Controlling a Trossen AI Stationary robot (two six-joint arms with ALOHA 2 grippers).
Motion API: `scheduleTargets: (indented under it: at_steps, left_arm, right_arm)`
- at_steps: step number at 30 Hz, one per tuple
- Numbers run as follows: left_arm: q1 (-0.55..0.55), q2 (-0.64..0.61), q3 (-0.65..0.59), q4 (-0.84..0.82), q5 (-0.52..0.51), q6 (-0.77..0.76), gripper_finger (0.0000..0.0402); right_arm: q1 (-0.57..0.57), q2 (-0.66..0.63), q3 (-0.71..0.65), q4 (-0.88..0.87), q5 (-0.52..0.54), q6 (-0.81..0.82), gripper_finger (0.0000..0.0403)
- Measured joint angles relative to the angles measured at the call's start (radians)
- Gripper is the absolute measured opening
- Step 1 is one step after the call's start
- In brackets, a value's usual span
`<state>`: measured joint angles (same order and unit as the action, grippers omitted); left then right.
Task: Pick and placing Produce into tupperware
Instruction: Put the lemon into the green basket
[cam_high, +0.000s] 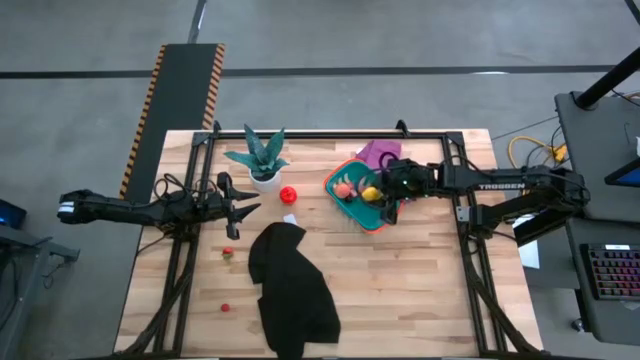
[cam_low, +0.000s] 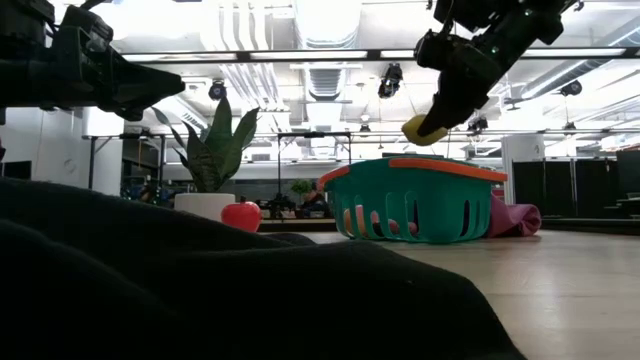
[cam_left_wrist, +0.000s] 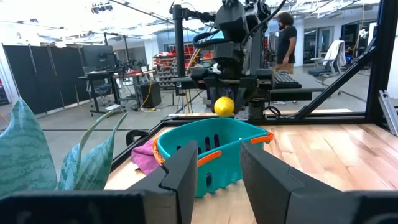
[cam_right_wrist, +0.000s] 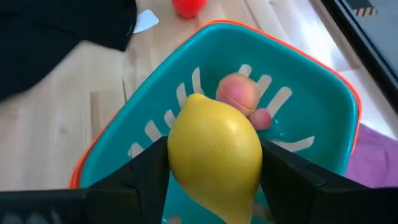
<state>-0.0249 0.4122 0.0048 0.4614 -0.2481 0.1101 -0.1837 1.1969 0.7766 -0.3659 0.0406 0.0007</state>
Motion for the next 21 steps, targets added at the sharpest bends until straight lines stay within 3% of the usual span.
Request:
scheduleTargets:
  at_steps: [21]
  left_arm:
    - [0.000, 0.000, 0.000, 0.000, 0.000, 0.000, 0.0108]
  right_arm:
    - [0.002, 0.000, -0.005, -0.051, -0.078, 0.055, 0.0205]
